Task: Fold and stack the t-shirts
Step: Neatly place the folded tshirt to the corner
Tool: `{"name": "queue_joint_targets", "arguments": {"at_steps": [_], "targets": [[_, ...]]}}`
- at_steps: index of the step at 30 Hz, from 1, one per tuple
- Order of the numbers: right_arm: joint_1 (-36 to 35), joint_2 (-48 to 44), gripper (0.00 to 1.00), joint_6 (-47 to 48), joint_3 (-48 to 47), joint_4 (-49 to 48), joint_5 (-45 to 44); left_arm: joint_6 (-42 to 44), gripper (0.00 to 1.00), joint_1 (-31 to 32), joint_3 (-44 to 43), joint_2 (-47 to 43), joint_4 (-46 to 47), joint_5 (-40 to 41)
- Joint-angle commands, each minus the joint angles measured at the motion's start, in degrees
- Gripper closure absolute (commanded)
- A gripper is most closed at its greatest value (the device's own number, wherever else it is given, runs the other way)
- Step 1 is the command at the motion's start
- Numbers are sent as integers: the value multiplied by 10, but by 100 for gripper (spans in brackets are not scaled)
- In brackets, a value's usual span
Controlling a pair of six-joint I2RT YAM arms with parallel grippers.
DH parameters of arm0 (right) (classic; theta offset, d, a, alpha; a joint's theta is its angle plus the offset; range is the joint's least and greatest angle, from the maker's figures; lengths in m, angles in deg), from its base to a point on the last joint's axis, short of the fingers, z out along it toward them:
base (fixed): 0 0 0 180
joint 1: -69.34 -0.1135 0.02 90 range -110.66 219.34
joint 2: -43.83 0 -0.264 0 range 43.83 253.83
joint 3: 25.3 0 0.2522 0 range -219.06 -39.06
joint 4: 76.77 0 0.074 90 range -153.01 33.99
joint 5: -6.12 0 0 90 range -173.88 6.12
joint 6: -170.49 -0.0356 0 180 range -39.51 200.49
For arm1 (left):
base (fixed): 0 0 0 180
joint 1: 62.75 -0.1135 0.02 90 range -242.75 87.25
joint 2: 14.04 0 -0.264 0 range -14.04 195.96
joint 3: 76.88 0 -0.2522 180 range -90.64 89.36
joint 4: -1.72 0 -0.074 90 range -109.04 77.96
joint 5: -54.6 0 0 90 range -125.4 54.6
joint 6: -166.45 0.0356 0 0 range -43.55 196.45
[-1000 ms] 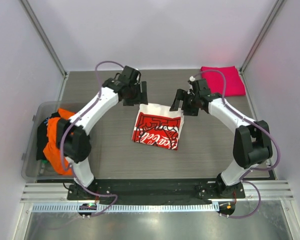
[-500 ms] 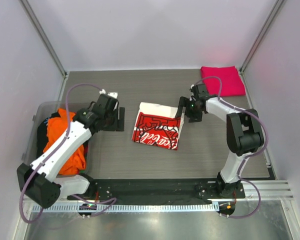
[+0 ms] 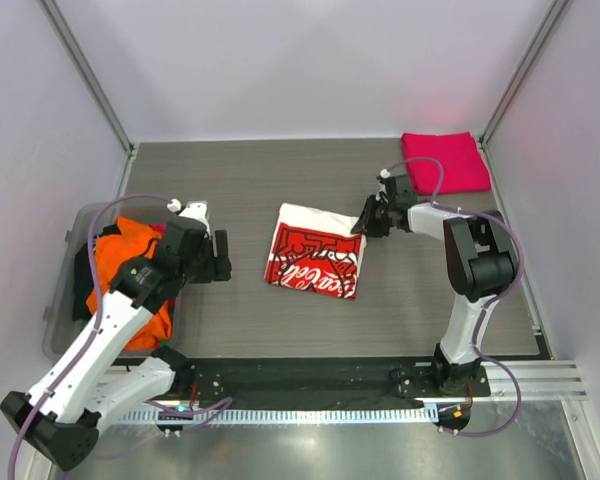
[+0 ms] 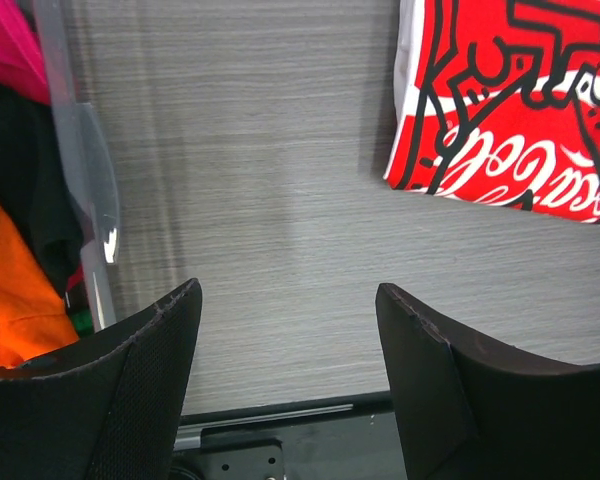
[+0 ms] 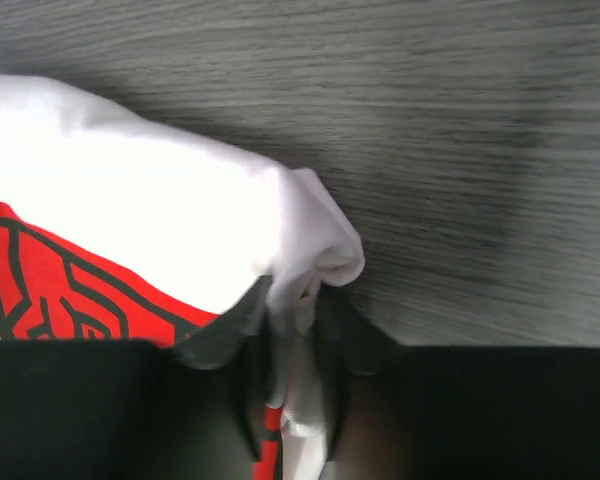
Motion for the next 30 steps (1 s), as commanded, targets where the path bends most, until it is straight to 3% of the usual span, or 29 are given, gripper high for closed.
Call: {"name": "queue_joint_targets", "arguments": {"at_steps": [1, 2, 3, 6, 9, 16, 18, 24, 30], "targets": [[-3, 31, 80, -14, 57, -58, 20, -14, 28, -3, -4, -31, -11, 33], [-3, 30, 94, -17, 68, -69, 25, -18, 28, -3, -6, -41, -17, 39], [-3, 26, 99, -15, 70, -79, 32, -20, 29, -2, -11, -46, -24, 41], [-3, 11, 99, 3, 60, -71, 35, -21, 28, -3, -11, -66, -24, 48], [-3, -23, 99, 43, 16, 24, -10, -24, 28, -3, -3, -82, -18, 54], [-1, -104, 99, 133, -65, 144, -174, -28, 27, -3, 28, -119, 10, 67], [-1, -127, 99, 142, -79, 155, -257, -29, 26, -3, 31, -120, 11, 73], [8, -195, 99, 223, -85, 127, -351, -28, 26, -3, 30, -113, 9, 71], [39, -238, 99, 289, -88, 36, -366, -29, 26, -2, 33, -116, 11, 72]]}}
